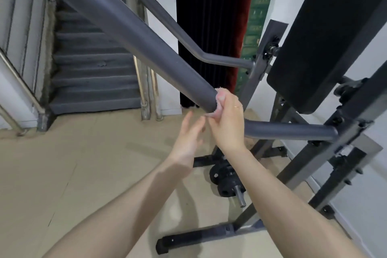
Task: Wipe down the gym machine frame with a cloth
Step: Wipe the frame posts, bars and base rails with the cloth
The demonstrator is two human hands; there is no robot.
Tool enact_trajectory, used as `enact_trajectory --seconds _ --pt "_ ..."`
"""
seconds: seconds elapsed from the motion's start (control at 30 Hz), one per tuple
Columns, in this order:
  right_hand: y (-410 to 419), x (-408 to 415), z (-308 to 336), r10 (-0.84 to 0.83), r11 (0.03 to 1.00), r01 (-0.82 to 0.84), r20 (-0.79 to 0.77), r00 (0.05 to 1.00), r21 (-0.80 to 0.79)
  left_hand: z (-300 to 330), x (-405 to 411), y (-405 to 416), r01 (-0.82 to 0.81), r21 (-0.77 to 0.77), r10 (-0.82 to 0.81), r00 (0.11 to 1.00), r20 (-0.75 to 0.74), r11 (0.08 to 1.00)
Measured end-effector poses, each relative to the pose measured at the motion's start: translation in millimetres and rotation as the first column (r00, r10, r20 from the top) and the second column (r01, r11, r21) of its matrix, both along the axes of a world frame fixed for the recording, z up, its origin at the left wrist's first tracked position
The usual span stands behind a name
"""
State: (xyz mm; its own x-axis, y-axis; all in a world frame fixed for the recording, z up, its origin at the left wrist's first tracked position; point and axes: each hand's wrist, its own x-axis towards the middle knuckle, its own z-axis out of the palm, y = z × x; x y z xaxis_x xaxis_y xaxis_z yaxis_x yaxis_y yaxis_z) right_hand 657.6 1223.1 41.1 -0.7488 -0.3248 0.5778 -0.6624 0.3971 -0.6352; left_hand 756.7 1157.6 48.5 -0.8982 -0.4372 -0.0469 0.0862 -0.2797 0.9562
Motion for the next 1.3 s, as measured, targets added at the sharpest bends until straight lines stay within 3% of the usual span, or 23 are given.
enact_trajectory --seconds 0.1,0.17,0.3,0.37,0.43,0.5,0.57,0.63,0.73,0.87,0.93,1.03,1.13,1.3 --pt "25.8 -11.9 -13.1 0.192 0.980 -0.191 -0.009 0.981 0.065 -14.7 -25.8 18.7 -0.008 0.068 0.009 1.000 -0.020 0.998" --pt "66.6 -41.0 -44.1 0.145 0.969 -0.137 -0.023 0.989 0.206 -23.2 -37.7 33.8 -0.102 0.080 0.103 0.995 0.003 0.992" --pt "127.7 -87.5 -67.7 -0.016 0.874 0.132 -0.244 0.970 0.468 -41.4 -55.3 58.2 -0.300 0.017 0.299 0.954 0.011 0.954" --pt "124.8 -88.8 -61.6 -0.004 0.882 0.161 -0.333 0.943 0.443 -46.5 -64.5 74.3 -0.283 -0.002 0.283 0.959 0.008 0.959" --pt "113.7 -83.2 -58.9 0.152 0.919 -0.012 -0.326 0.933 0.395 -49.5 -73.9 93.0 -0.250 0.009 0.250 0.968 0.012 0.968" --pt "113.7 -86.7 -65.0 0.359 0.877 -0.207 -0.304 0.882 0.433 -53.9 -83.5 108.6 -0.238 0.046 0.238 0.971 0.011 0.970" --pt "132.7 -109.5 -69.2 0.448 0.827 -0.242 -0.334 0.829 0.508 -59.5 -93.9 119.4 -0.271 0.128 0.268 0.963 0.041 0.954" --pt "162.1 -140.6 -70.4 0.427 0.801 -0.188 -0.322 0.845 0.569 -64.1 -103.3 126.5 -0.328 0.236 0.319 0.945 0.079 0.915" --pt "216.1 -178.4 -78.6 0.269 0.810 -0.035 -0.318 0.909 0.585 -67.3 -119.9 140.7 -0.382 0.313 0.368 0.924 0.103 0.870" --pt "232.0 -183.7 -82.3 0.091 0.845 0.082 -0.293 0.952 0.528 -72.1 -138.7 170.9 -0.335 0.417 0.305 0.942 0.140 0.845" --pt "218.5 -175.2 -79.7 0.230 0.863 -0.051 -0.300 0.926 0.503 -72.6 -146.7 187.8 -0.266 0.468 0.222 0.964 0.147 0.843" --pt "223.7 -176.1 -74.7 0.484 0.783 -0.299 -0.232 0.844 0.546 -69.3 -157.3 197.0 -0.282 0.495 0.238 0.960 0.151 0.822" --pt "257.8 -203.3 -75.7 0.370 0.790 -0.237 -0.133 0.919 0.566 -64.9 -160.3 194.8 -0.368 0.415 0.295 0.927 0.231 0.832" --pt "270.3 -206.1 -98.4 0.095 0.839 -0.014 -0.121 0.988 0.543 -61.2 -160.0 199.8 -0.382 0.334 0.288 0.910 0.297 0.862"
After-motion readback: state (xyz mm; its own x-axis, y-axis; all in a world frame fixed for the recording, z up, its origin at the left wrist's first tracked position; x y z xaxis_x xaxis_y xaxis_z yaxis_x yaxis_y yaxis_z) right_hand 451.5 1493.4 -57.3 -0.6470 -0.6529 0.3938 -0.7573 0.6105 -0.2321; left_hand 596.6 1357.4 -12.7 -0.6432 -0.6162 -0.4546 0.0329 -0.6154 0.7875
